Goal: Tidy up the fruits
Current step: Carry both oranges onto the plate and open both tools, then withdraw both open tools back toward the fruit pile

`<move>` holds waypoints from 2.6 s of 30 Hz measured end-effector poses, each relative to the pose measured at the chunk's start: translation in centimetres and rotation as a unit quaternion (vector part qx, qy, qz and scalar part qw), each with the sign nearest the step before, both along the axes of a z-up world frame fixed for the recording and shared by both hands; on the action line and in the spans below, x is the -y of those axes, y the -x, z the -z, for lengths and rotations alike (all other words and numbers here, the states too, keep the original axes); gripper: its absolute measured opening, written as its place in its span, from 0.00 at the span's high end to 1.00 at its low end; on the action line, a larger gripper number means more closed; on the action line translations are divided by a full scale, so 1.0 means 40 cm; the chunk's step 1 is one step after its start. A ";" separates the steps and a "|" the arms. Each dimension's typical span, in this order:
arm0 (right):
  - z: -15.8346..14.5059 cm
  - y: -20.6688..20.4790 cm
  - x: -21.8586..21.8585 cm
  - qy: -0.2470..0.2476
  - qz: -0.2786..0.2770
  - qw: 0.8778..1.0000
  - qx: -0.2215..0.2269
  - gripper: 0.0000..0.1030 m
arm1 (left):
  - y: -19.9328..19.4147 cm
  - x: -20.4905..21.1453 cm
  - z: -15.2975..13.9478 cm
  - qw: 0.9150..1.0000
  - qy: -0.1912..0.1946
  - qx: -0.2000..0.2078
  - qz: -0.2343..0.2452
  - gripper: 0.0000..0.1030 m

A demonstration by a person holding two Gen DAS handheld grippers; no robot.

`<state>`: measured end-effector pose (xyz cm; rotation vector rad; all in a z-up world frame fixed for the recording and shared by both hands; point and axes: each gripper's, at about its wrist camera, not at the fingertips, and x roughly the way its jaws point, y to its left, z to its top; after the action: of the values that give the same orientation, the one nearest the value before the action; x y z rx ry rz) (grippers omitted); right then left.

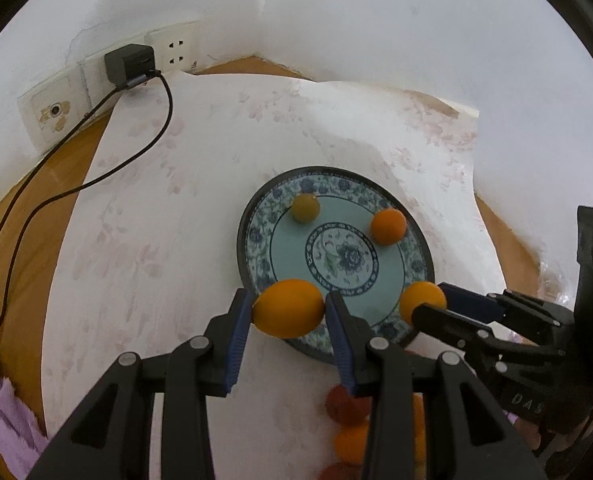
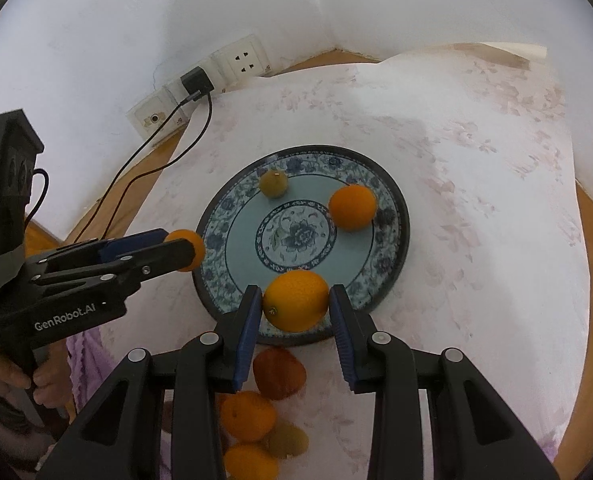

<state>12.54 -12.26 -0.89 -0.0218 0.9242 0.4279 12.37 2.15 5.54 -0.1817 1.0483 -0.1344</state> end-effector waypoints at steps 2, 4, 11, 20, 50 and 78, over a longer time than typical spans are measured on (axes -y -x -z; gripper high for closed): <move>0.004 -0.006 -0.006 0.002 -0.001 1.000 0.000 0.65 | -0.011 0.002 0.006 1.000 0.001 0.000 0.003 0.62; 0.009 -0.010 -0.014 0.006 -0.002 1.000 0.000 0.65 | -0.023 0.005 0.012 1.000 0.001 -0.001 0.005 0.62; 0.033 -0.020 -0.030 0.017 -0.006 1.000 -0.005 0.65 | -0.044 0.005 0.034 1.000 0.003 -0.008 0.006 0.62; 0.038 -0.019 -0.038 0.025 -0.009 1.000 -0.003 0.65 | -0.048 0.009 0.041 1.000 0.001 -0.012 0.009 0.61; 0.002 0.053 0.006 0.007 0.012 1.000 0.015 0.56 | 0.042 0.007 0.007 0.999 -0.031 -0.026 0.002 0.56; 0.021 0.230 0.060 0.001 0.043 0.999 -0.005 0.56 | 0.228 0.040 0.024 0.997 -0.004 -0.069 0.017 0.56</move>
<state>3.35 -14.66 -1.72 0.0189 0.9324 0.3483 3.27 0.56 4.56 -0.1680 1.1902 -0.1504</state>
